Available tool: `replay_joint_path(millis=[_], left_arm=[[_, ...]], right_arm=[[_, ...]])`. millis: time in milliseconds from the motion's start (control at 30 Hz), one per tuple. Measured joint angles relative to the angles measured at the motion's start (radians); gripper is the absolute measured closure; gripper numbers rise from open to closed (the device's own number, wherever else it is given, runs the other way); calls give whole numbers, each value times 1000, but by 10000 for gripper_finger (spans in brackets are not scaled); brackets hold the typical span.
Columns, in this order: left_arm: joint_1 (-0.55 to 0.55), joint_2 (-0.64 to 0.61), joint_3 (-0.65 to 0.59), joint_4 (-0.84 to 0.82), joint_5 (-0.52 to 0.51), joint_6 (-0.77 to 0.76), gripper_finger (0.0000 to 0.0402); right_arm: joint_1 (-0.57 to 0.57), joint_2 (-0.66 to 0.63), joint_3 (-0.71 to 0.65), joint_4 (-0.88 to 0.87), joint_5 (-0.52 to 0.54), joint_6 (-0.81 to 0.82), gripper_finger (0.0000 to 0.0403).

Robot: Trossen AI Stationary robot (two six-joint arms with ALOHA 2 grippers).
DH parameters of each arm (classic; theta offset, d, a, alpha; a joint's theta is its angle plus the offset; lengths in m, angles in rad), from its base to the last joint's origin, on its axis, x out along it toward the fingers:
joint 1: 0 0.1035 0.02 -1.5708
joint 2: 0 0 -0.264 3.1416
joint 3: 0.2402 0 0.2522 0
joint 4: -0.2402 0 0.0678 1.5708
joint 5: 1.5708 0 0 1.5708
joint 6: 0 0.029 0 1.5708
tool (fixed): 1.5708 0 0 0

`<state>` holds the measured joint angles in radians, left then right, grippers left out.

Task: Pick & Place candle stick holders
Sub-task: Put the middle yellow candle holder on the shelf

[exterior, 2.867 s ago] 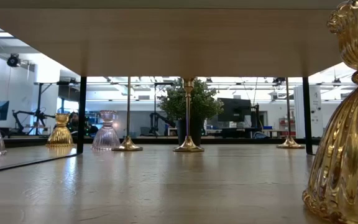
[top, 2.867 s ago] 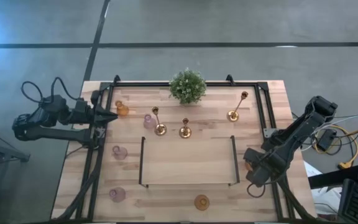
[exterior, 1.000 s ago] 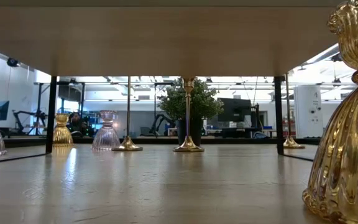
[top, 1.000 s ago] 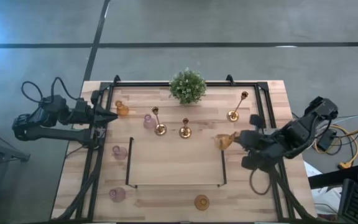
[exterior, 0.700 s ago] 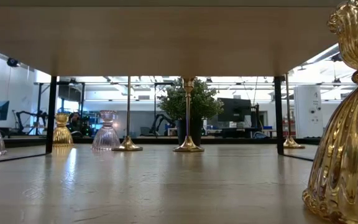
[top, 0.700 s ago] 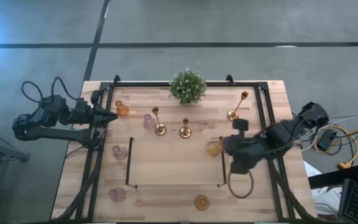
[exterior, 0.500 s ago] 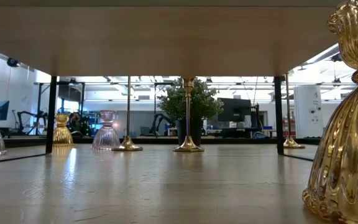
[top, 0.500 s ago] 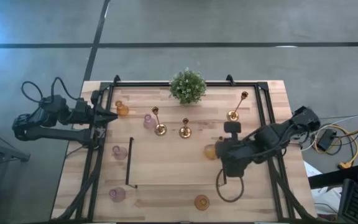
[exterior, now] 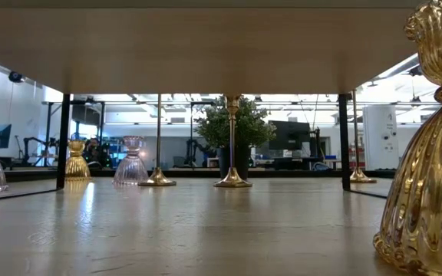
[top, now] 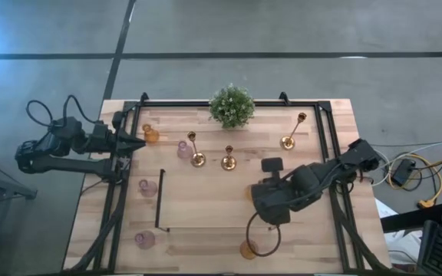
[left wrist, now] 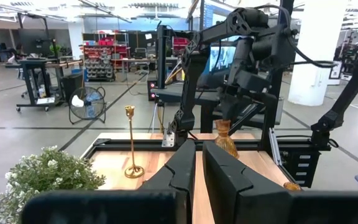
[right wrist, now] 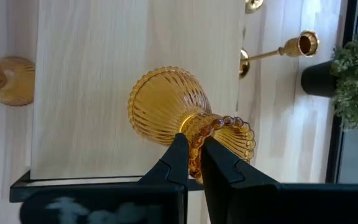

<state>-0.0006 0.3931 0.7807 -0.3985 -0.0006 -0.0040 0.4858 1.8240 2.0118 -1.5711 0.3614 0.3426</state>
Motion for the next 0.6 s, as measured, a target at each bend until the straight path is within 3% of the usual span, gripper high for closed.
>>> replay_joint_path(millis=[600], left_arm=[[0, 0, 0, 0, 0, 0, 365]], right_arm=[[5, -30, -61, 0, -30, 194, 390]])
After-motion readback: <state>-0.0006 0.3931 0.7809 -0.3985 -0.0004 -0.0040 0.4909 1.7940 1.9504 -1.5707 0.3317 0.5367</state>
